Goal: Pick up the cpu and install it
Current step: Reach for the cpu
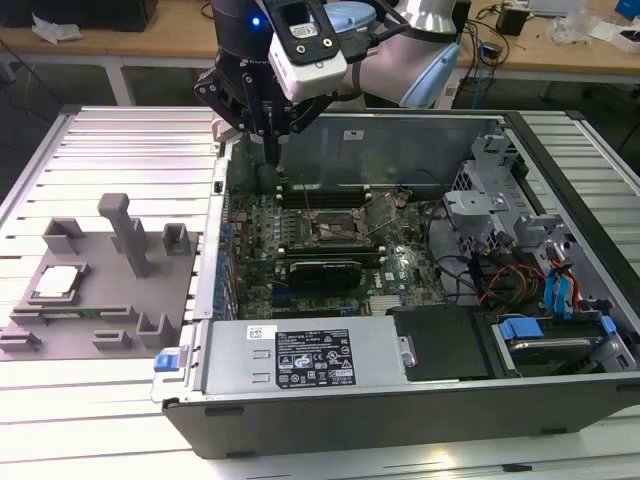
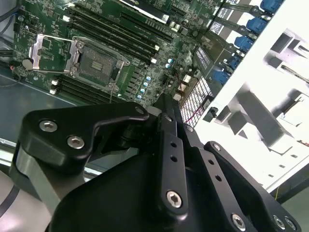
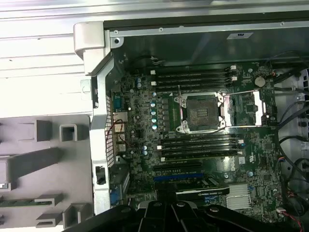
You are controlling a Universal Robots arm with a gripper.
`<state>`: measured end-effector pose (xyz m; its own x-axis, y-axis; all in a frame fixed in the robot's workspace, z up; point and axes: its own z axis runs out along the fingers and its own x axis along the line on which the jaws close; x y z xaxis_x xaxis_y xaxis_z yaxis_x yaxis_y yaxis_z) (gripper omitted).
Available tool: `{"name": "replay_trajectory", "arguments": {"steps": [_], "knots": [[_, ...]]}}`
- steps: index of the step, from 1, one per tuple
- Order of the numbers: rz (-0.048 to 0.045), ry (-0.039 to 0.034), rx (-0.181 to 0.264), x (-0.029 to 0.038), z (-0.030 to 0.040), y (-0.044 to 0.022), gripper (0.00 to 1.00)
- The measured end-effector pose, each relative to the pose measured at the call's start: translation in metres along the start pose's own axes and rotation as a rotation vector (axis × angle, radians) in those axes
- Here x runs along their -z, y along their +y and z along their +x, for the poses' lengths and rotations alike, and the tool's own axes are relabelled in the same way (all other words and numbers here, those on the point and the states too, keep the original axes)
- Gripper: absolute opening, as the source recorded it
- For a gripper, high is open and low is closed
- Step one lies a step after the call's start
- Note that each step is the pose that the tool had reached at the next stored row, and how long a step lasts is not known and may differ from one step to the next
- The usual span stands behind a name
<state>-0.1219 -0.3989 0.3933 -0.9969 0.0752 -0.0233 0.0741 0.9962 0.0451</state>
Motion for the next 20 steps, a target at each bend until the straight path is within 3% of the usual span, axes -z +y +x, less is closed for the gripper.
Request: {"name": "replay_trajectory", "arguments": {"steps": [10, 12, 14, 20], "knots": [[0.0, 0.0, 0.0, 0.0002, 0.0065, -0.0005, 0.11], [0.0001, 0.0001, 0.0, 0.0003, 0.0098, -0.0007, 0.11], [0.0, 0.0, 0.0, 0.0005, 0.0182, -0.0013, 0.11], [0.0, 0.0, 0.0, 0.0008, 0.0292, -0.0022, 0.11]]}}
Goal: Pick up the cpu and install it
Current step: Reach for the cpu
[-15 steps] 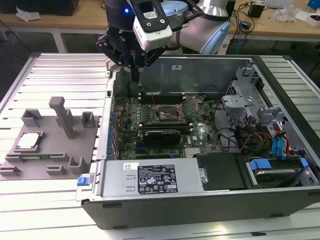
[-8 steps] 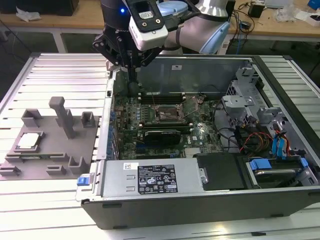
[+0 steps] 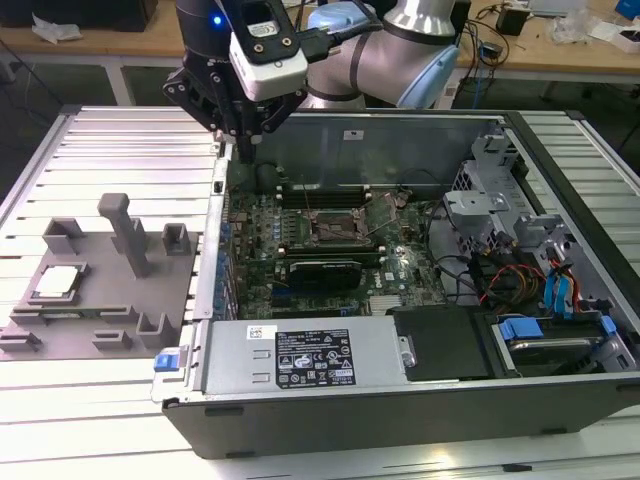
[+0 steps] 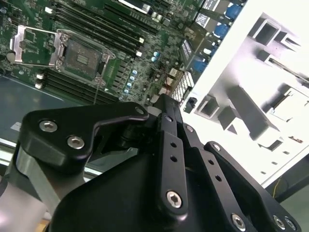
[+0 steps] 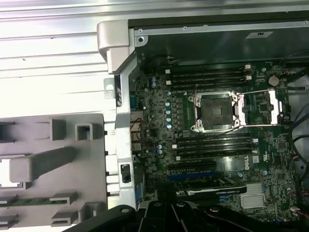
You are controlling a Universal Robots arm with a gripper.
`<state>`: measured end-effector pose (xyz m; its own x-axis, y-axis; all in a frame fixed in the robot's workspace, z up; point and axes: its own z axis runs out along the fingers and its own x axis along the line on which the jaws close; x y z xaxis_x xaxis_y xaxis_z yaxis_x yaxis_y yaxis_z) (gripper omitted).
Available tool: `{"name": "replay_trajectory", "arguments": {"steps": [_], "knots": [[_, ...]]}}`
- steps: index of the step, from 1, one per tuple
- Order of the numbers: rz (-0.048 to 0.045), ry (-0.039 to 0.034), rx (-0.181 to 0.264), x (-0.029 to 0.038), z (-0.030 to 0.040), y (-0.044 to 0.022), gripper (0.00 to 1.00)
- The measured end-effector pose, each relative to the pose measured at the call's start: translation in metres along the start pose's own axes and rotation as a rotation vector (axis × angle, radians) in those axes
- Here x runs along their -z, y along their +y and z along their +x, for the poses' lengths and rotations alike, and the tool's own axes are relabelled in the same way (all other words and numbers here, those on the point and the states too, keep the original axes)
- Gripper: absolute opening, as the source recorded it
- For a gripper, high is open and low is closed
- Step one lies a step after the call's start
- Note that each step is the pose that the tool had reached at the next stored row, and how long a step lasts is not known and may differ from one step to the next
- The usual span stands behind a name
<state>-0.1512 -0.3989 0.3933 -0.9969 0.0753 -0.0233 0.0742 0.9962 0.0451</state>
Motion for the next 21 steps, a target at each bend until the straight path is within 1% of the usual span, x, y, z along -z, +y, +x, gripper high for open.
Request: {"name": "replay_trajectory", "arguments": {"steps": [11, 12, 15, 19, 21], "knots": [[0.0, 0.0, 0.0, 0.0006, 0.0223, -0.0017, 0.11], [0.0, 0.0, 0.0, 0.0007, 0.026, -0.0019, 0.11], [0.0, 0.0, 0.0, 0.0009, 0.0328, -0.0024, 0.11], [0.0, 0.0, 0.0, 0.0013, 0.0467, -0.0035, 0.11], [0.0001, 0.0001, 0.0, 0.0014, 0.0519, -0.0039, 0.11]]}}
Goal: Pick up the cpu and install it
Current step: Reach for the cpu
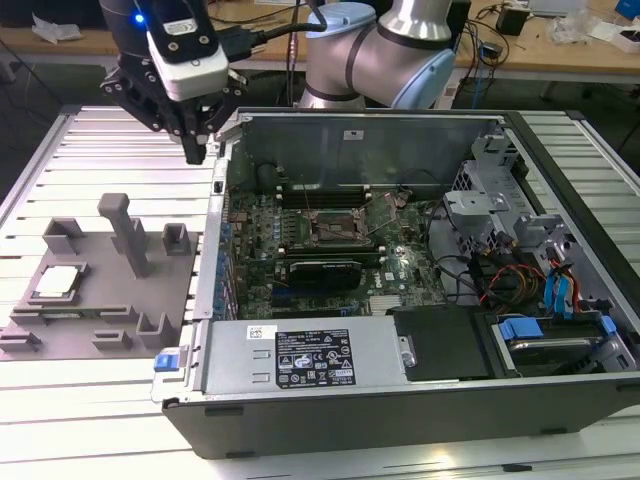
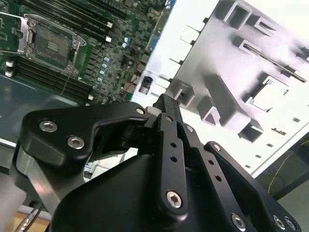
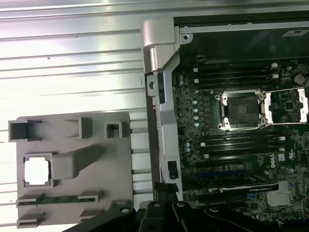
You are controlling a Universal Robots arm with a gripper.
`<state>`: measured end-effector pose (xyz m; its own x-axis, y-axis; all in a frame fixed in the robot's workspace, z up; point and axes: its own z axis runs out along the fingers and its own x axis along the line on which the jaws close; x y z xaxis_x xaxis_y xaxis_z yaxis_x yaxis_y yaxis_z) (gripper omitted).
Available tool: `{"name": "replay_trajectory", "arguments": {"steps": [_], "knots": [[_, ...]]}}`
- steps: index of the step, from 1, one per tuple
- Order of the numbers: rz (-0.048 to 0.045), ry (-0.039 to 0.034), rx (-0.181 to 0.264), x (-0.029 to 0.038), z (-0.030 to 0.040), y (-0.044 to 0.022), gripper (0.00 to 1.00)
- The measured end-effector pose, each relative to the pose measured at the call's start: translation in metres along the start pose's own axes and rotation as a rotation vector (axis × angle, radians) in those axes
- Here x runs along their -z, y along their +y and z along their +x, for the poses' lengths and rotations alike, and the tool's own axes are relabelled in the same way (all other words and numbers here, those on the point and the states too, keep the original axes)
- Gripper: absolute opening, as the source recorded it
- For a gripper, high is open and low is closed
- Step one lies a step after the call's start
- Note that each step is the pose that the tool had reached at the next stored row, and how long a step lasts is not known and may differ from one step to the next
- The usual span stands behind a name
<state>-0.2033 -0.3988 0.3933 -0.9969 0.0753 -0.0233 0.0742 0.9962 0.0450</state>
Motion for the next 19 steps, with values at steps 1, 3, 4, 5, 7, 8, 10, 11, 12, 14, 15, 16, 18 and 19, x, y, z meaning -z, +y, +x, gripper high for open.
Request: {"name": "replay_trajectory", "arguments": {"steps": [1, 3, 4, 5, 7, 8, 10, 11, 12, 14, 15, 16, 18, 19], "knots": [[-0.0001, 0.0, 0.0, 0.0001, 0.0032, -0.0002, 0.11], [-0.0001, -0.0001, 0.0, 0.0002, 0.0089, -0.0007, 0.11], [-0.0002, -0.0001, 0.0, 0.0003, 0.012, -0.0009, 0.11], [-0.0001, -0.0001, 0.0, 0.0003, 0.0145, -0.0011, 0.11], [0.0, 0.0, 0.0, 0.0005, 0.0176, -0.0013, 0.11], [0.0, 0.0, 0.0, 0.0005, 0.0194, -0.0015, 0.11], [-0.0002, -0.0001, 0.0, 0.0006, 0.0259, -0.0019, 0.11], [-0.0001, -0.0001, 0.0, 0.0007, 0.0291, -0.0022, 0.11], [-0.0001, 0.0, 0.0, 0.0008, 0.032, -0.0024, 0.11], [-0.0001, -0.0001, 0.0, 0.0009, 0.0352, -0.0026, 0.11], [-0.0001, -0.0001, 0.0, 0.0009, 0.0375, -0.0028, 0.11], [-0.0001, 0.0, 0.0, 0.001, 0.0391, -0.0029, 0.11], [-0.0001, -0.0001, 0.0, 0.0011, 0.0431, -0.0032, 0.11], [-0.0001, -0.0001, 0.0, 0.0012, 0.045, -0.0034, 0.11]]}}
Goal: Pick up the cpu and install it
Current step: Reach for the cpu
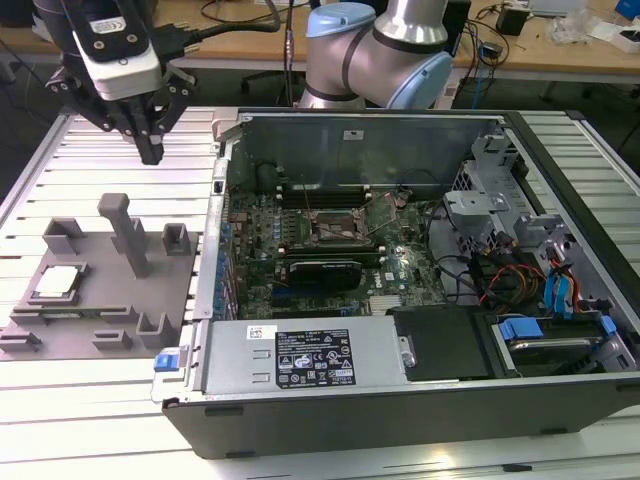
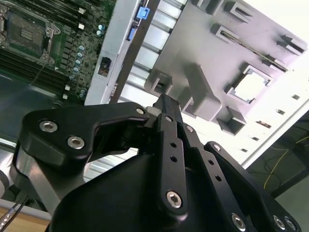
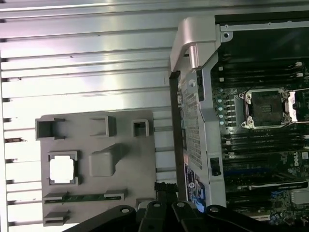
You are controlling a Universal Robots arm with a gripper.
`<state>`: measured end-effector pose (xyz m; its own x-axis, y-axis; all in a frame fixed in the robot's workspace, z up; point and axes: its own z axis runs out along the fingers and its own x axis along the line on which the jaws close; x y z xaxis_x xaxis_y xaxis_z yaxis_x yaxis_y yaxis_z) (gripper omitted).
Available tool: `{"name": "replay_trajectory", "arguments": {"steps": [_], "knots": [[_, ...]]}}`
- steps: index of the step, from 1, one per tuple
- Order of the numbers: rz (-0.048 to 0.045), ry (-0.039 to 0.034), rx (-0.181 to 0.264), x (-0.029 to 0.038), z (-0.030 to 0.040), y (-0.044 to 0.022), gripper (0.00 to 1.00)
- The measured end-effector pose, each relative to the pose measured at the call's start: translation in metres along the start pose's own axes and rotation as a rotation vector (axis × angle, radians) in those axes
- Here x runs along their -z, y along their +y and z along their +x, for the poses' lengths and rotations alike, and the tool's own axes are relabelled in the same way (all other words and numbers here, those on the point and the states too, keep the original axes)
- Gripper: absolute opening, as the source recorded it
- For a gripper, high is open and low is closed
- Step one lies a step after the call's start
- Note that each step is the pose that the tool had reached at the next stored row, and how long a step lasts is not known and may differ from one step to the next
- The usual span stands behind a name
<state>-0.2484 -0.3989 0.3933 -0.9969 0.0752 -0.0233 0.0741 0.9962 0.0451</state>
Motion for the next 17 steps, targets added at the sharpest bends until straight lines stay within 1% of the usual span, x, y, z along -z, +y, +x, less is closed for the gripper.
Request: {"name": "replay_trajectory", "arguments": {"steps": [1, 3, 7, 10, 14, 15, 17], "knots": [[0.0001, 0.0001, 0.0, 0.0001, 0.0021, -0.0001, 0.11], [0.0, 0.0, 0.0, 0.0002, 0.0087, -0.0006, 0.11], [0.0001, 0.0, 0.0, 0.0005, 0.0173, -0.0013, 0.11], [0.0, 0.0, 0.0, 0.0008, 0.0282, -0.0021, 0.11], [0.0, -0.0001, 0.0, 0.001, 0.0366, -0.0027, 0.11], [0.0, -0.0001, 0.0, 0.0011, 0.0404, -0.003, 0.11], [0.0001, 0.0, 0.0, 0.0012, 0.0455, -0.0034, 0.11]]}}
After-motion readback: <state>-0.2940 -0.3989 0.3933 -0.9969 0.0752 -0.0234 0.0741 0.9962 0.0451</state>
